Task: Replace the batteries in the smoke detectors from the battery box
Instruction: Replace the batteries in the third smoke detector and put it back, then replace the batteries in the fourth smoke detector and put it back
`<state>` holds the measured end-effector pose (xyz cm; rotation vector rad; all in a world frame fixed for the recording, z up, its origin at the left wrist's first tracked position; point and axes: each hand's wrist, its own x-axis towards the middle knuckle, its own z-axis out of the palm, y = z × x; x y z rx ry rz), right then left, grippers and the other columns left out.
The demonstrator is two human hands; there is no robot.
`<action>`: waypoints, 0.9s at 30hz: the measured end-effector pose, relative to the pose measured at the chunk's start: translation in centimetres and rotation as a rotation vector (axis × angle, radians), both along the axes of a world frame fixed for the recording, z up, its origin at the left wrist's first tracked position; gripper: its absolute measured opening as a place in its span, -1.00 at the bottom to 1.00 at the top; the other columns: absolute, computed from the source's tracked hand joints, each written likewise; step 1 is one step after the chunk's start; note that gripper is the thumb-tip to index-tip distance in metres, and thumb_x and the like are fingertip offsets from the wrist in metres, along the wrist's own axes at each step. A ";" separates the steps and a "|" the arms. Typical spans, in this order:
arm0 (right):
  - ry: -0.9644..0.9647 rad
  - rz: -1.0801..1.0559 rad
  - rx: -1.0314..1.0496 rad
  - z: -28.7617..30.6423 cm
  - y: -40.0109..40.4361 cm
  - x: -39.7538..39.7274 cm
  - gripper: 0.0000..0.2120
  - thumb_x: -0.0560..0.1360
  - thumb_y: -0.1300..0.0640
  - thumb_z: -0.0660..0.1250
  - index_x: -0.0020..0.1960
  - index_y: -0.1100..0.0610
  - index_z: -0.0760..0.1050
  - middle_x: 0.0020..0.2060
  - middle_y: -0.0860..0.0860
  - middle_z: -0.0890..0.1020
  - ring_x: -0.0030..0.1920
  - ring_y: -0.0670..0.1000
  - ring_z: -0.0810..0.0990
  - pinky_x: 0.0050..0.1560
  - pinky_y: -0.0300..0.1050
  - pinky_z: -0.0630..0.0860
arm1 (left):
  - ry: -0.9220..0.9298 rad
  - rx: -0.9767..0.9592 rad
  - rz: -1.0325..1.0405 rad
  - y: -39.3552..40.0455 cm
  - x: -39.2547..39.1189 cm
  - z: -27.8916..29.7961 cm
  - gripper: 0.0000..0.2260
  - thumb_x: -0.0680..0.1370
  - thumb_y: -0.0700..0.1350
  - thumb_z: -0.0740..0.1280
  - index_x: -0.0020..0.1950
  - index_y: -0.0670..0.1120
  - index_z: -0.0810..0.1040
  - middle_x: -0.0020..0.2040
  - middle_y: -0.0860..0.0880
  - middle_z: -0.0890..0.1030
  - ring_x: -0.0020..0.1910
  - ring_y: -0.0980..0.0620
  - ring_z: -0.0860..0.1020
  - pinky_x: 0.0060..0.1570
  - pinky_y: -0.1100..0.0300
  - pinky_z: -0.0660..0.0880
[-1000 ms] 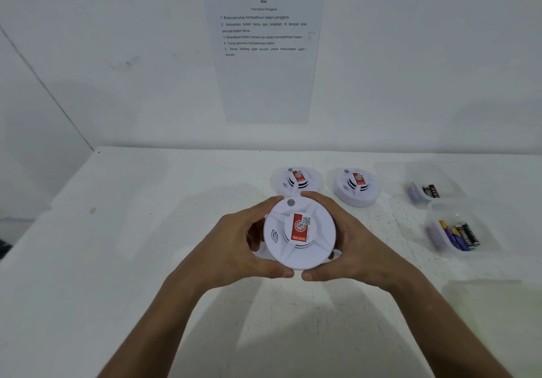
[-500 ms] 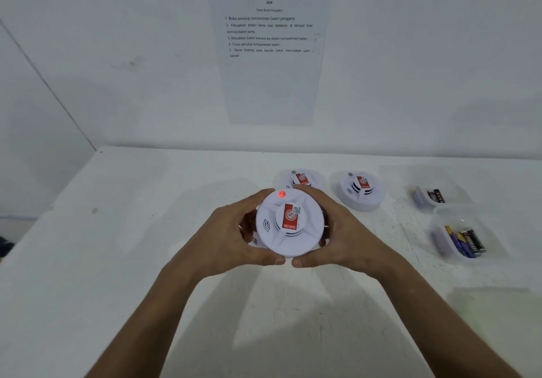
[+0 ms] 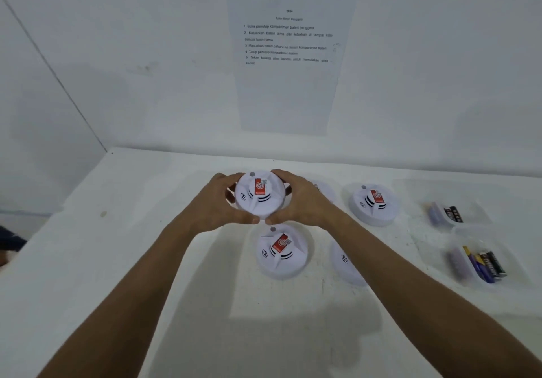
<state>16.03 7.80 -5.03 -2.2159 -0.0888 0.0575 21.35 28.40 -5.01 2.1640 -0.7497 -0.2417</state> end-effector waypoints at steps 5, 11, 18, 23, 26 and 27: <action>0.073 -0.006 -0.111 -2.2 0.7 2.3 -0.33 0.13 0.07 0.66 0.18 0.02 0.48 0.05 -0.06 0.65 0.07 0.00 0.59 0.10 0.07 0.59 | 0.051 0.061 0.055 0.3 1.4 -2.1 -0.42 0.15 0.12 0.63 0.14 0.10 0.59 -0.02 0.13 0.66 -0.06 0.04 0.58 -0.09 0.18 0.53; 0.137 0.018 -0.223 -3.0 1.9 3.3 -0.34 0.15 0.05 0.64 0.17 0.09 0.44 0.03 0.02 0.63 0.05 0.07 0.59 0.10 0.09 0.57 | 0.092 0.181 0.107 0.4 1.8 -2.8 -0.48 0.24 -0.09 0.65 0.13 -0.11 0.57 -0.08 0.08 0.58 -0.18 0.17 0.50 -0.22 0.56 0.35; 0.164 -0.021 -0.215 -3.6 2.4 3.5 -0.32 0.20 0.08 0.61 0.22 0.18 0.41 0.07 0.08 0.61 0.13 0.18 0.55 0.18 0.11 0.50 | 0.085 0.270 0.155 0.3 2.0 -3.3 -0.46 0.29 -0.03 0.61 0.19 -0.14 0.56 0.07 -0.05 0.62 -0.03 0.06 0.46 -0.04 0.30 0.31; 0.144 -0.068 -0.117 -2.2 1.9 2.1 -0.15 0.35 0.14 0.57 0.51 0.21 0.21 0.43 0.11 0.41 0.40 0.11 0.40 0.36 -0.03 0.39 | 0.082 0.345 0.162 -0.6 1.6 -1.7 -0.55 0.39 -0.09 0.55 0.20 -0.11 0.46 0.07 -0.08 0.47 -0.09 0.07 0.47 -0.15 0.42 0.34; 0.079 -0.104 -0.102 -1.0 0.5 0.8 -0.22 0.39 0.16 0.55 0.50 0.17 0.26 0.43 0.07 0.43 0.38 0.04 0.41 0.25 -0.23 0.34 | 0.021 0.304 0.184 -1.7 1.3 -0.4 -0.27 0.36 0.01 0.56 0.44 -0.13 0.34 0.32 -0.10 0.42 0.20 -0.03 0.47 0.14 0.22 0.45; 0.061 -0.130 -0.098 -0.7 -0.3 0.3 -0.20 0.38 0.15 0.56 0.51 0.16 0.26 0.44 0.06 0.42 0.40 0.03 0.40 0.29 -0.21 0.34 | -0.002 0.267 0.175 -2.3 1.1 0.0 -0.21 0.35 0.04 0.56 0.48 -0.10 0.29 0.35 -0.07 0.39 0.25 -0.03 0.46 0.18 0.16 0.45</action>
